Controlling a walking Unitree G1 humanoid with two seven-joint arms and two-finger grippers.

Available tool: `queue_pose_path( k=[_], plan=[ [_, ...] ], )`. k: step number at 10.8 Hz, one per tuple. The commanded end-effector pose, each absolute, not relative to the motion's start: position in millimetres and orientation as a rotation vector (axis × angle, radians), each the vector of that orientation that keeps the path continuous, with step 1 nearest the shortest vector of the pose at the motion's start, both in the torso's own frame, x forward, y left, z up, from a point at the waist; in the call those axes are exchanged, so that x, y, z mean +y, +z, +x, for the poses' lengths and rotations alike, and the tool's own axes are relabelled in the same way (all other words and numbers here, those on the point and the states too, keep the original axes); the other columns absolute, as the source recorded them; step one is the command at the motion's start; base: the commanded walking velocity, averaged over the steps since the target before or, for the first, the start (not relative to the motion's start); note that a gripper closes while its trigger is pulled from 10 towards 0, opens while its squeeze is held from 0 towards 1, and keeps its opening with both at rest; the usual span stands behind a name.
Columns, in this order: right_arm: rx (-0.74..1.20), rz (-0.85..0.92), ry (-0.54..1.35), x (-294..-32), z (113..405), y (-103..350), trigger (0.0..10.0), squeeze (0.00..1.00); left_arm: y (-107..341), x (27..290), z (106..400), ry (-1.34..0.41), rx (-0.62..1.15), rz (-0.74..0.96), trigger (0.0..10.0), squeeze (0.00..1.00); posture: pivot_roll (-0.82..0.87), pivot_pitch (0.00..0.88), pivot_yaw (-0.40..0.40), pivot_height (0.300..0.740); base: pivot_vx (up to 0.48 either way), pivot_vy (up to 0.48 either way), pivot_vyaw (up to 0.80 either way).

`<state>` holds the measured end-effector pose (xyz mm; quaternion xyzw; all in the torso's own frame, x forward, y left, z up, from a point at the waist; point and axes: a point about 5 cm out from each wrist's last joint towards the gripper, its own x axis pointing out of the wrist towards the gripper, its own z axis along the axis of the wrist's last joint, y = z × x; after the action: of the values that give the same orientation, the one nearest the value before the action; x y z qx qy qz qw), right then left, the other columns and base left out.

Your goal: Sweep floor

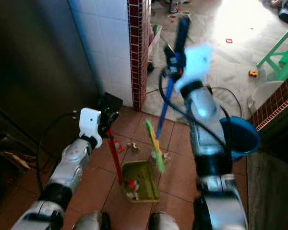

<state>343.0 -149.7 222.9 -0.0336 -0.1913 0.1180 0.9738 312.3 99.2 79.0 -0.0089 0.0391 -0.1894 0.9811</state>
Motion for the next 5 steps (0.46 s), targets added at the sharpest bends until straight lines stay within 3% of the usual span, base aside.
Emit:
queue_pose_path(
  k=[1,5],
  plan=[
    [-0.381,-0.109,0.142,-158,337,217,10.0,0.0,85,96,308,-0.432,0.073,-0.044,10.0,0.0,-0.04,0.076,-0.013,0.74,0.0,0.0,0.0],
    [-0.272,-0.238,0.13,-155,335,182,10.0,0.0,98,103,296,-0.46,0.02,0.026,10.0,0.0,-0.01,0.04,0.015,0.74,0.0,0.0,0.0]
  ],
)
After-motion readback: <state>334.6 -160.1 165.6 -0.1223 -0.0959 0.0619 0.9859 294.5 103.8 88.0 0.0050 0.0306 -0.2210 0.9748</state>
